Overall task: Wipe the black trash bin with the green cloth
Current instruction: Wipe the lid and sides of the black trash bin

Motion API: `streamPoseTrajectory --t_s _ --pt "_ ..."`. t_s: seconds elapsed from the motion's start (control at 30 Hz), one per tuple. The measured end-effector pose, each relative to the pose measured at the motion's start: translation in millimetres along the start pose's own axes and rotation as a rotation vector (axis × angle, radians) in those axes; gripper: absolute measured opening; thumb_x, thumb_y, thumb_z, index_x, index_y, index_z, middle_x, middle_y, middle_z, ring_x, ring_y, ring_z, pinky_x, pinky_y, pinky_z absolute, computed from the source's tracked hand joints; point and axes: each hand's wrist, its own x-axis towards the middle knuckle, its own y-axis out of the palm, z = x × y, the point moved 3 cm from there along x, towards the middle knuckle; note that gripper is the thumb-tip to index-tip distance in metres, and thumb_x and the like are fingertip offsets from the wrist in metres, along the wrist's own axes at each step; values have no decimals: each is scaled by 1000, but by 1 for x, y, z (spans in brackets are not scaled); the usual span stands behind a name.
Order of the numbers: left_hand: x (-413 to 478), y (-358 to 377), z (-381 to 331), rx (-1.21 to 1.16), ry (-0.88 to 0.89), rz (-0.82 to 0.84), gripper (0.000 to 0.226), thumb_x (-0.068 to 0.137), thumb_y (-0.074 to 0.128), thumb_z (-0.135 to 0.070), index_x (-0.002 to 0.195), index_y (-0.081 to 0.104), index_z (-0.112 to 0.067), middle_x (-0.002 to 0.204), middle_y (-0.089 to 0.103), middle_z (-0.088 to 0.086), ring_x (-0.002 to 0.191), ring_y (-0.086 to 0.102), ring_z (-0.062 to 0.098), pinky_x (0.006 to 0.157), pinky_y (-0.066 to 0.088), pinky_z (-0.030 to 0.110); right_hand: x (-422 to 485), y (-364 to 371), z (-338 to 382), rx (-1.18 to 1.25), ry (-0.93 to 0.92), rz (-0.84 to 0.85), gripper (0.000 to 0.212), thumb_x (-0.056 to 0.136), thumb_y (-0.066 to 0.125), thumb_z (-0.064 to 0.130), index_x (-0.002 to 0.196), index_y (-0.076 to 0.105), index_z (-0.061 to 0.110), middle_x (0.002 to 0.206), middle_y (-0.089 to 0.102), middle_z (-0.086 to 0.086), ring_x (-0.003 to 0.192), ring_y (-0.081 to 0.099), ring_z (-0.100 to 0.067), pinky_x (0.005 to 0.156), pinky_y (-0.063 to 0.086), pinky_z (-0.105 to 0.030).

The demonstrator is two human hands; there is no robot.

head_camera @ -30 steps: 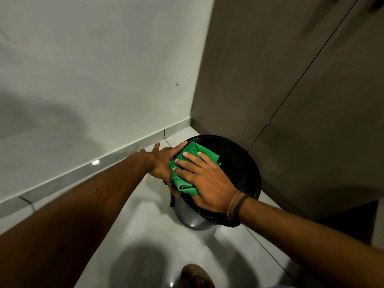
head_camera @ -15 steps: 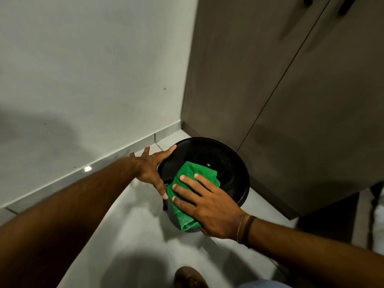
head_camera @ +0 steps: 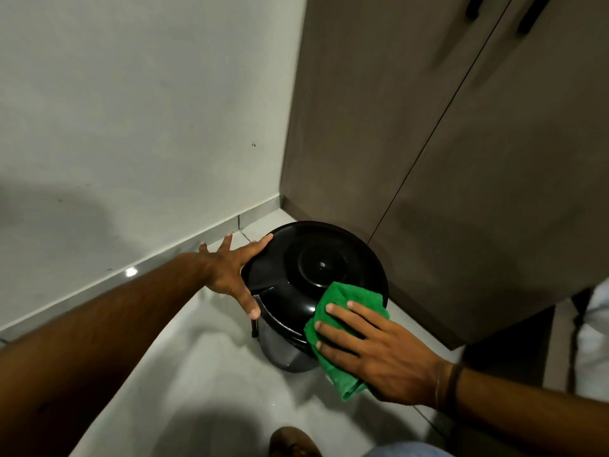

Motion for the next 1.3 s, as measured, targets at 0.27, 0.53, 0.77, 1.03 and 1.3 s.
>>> streamPoseTrajectory --t_s 0.27,0.53,0.77,1.03,1.3 --pt "-1 -2 -4 19 16 3 163 46 90 -84 152 -33 -61 180 -13 -4 159 -35 35 122 -17 77 -42 26 -31 178 105 19 72 91 57 43 158 38 28 168 35 -3 158 23 -36 127 22 -55" --pt "-3 -8 -11 80 -11 0 166 44 91 -82 154 -31 -58 179 -17 -5 159 -33 39 120 -17 80 -37 41 -90 807 710 -238 56 103 57 13 156 45 23 165 39 5 155 31 -16 126 29 -49" --pt "-4 -11 -24 116 -131 -2 177 27 86 -93 153 -33 -57 178 -23 -1 159 -31 42 119 -12 83 24 38 -118 979 880 -233 54 105 58 33 157 44 25 167 37 5 158 21 -17 130 19 -48" --pt "-6 11 -31 -72 -149 -106 176 27 85 -93 156 -29 -57 180 -14 -1 161 -23 45 120 -5 83 86 25 -116 687 806 -174 57 101 55 41 156 45 30 169 33 7 160 18 -20 129 11 -43" --pt "-7 12 -30 -46 -137 -110 185 15 85 -93 154 -31 -59 181 -5 -3 163 -17 45 123 -1 82 104 -1 -31 662 637 -273 64 99 45 41 161 32 32 172 26 5 160 13 -17 126 -7 -34"
